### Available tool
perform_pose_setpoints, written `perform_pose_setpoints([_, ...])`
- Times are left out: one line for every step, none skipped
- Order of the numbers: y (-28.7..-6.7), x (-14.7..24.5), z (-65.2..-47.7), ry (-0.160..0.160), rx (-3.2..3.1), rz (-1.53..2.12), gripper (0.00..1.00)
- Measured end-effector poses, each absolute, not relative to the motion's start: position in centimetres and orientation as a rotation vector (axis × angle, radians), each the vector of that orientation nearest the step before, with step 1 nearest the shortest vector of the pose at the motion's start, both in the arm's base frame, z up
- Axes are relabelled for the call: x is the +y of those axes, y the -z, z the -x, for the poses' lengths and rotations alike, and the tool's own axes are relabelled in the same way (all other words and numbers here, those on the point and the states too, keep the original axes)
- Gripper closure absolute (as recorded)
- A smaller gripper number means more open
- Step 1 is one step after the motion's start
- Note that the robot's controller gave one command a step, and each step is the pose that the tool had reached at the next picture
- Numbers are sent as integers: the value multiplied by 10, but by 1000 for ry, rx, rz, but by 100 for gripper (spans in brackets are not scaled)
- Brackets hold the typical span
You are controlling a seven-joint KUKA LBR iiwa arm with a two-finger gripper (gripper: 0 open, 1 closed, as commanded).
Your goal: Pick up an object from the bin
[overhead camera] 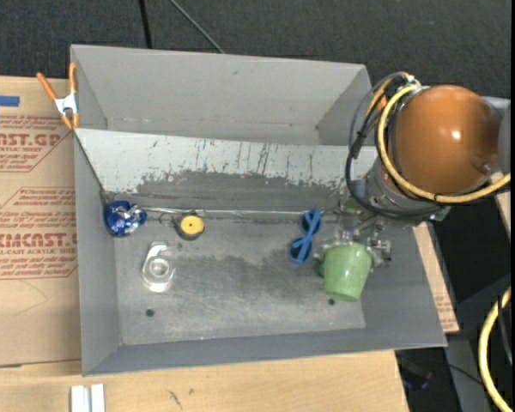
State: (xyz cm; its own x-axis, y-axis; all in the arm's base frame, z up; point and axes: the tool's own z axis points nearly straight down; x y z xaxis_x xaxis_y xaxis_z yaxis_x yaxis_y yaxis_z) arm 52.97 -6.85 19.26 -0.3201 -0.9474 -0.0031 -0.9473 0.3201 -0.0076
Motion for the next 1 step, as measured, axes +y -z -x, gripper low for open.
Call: perform_pose_setpoints([-270, -88, -526, 7, 2402, 2016, 100])
